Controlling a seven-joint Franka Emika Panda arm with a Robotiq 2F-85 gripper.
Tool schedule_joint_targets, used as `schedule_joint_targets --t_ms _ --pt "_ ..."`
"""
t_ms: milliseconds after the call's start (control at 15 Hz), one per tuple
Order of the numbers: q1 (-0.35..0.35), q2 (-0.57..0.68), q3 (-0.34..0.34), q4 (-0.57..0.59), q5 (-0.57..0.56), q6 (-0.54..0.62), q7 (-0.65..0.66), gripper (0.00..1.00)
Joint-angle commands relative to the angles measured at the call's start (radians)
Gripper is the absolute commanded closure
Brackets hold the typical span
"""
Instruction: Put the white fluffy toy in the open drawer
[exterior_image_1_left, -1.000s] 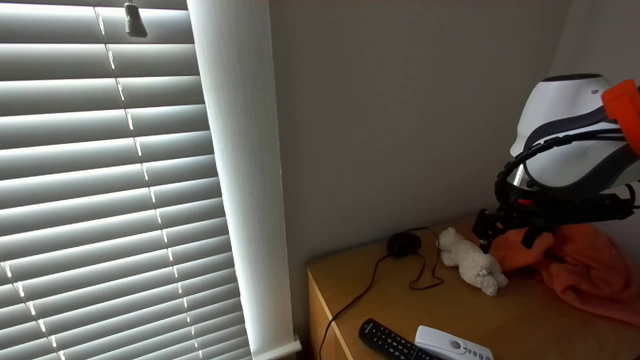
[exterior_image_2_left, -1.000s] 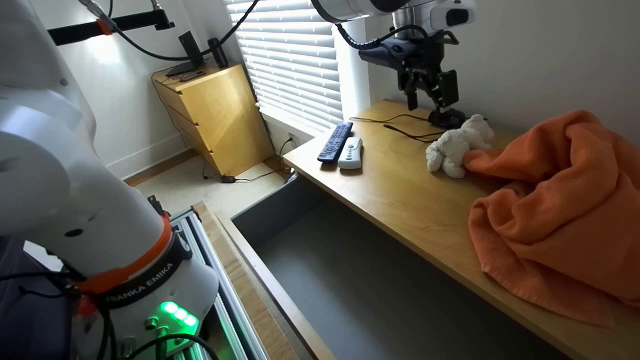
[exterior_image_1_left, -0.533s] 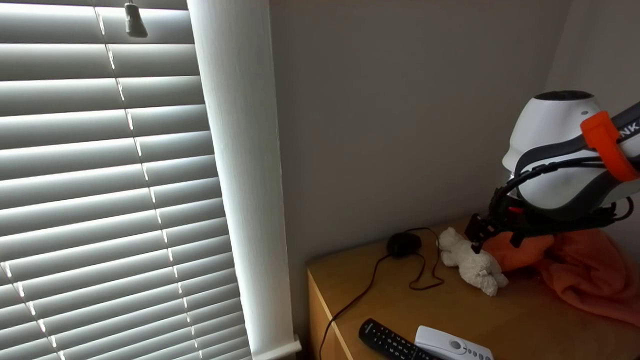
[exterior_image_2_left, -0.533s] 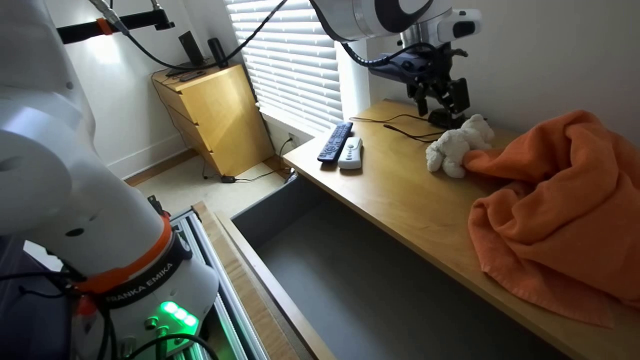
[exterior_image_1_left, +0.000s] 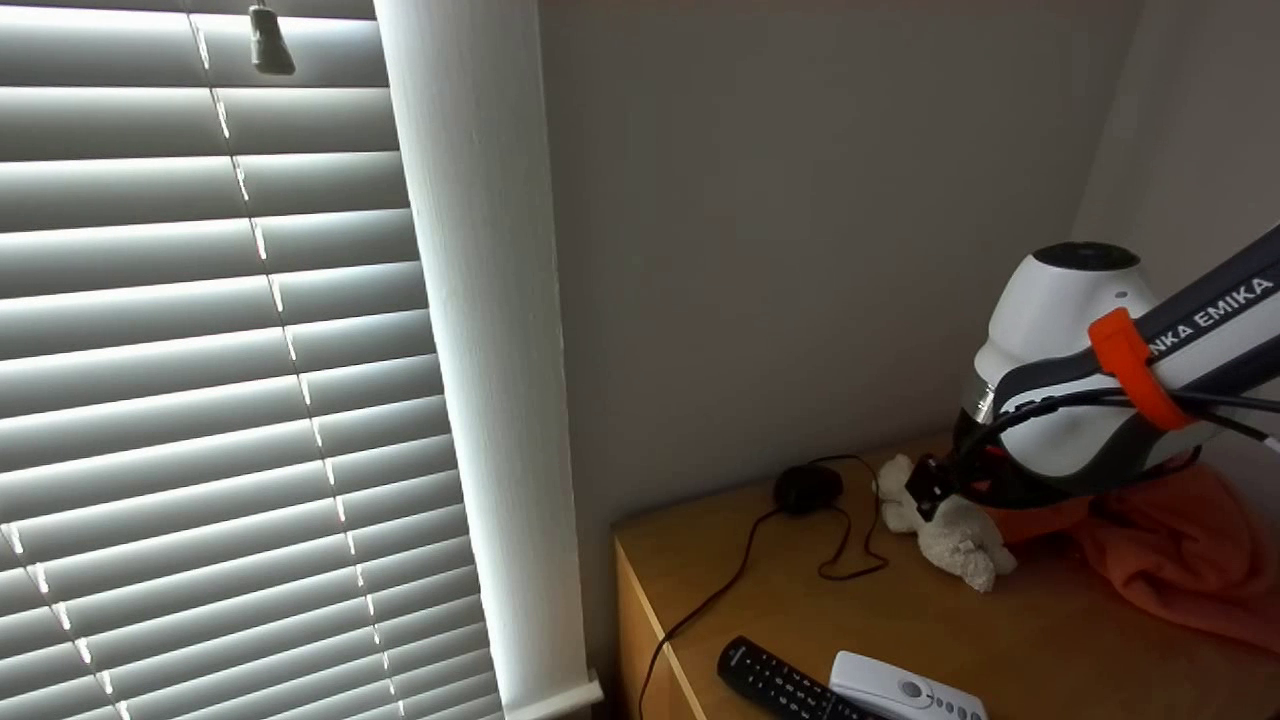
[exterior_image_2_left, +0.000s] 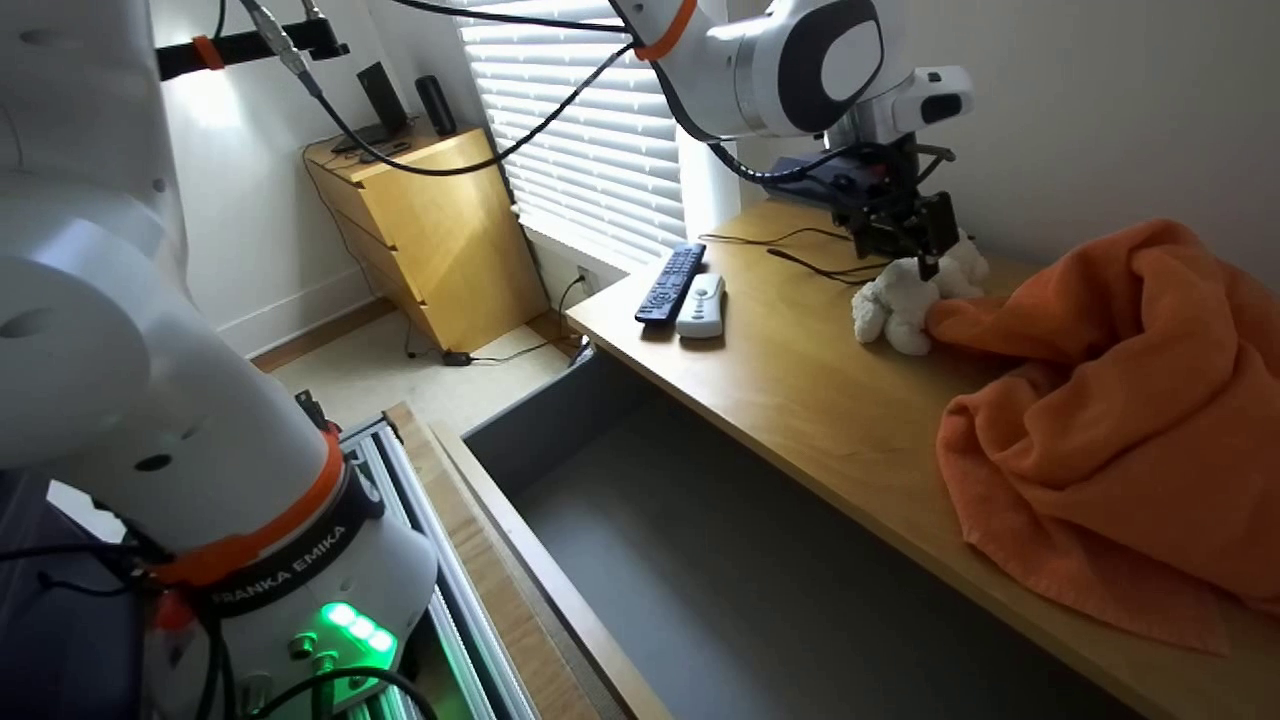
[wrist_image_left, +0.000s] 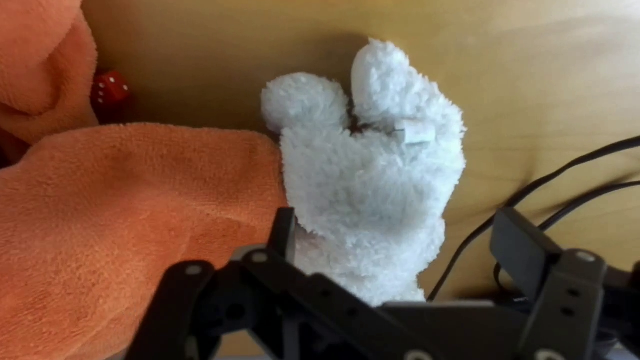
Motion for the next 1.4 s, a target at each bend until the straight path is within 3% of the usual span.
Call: schedule_joint_targets --t_ms 0,533,733,800,933,1067,1333 --pt "0.026 0.071 -0.03 0.047 -0.016 0.028 -0.027 0.0" --pt "0.037 0.142 -0.047 0.104 -0.005 -0.009 -0.063 0.0" --pt "0.003 0.144 0.002 0.111 0.04 -0.05 -0.104 0.0" --pt "-0.002 0.146 0.009 0.113 0.046 -0.059 -0.113 0.05" --pt "-0.007 0.147 0.018 0.116 0.053 -0.083 -0.121 0.29" --pt "-0.009 0.144 0.023 0.115 0.059 -0.097 -0.126 0.36" --pt "-0.015 0.113 0.032 0.11 0.095 -0.138 -0.108 0.68"
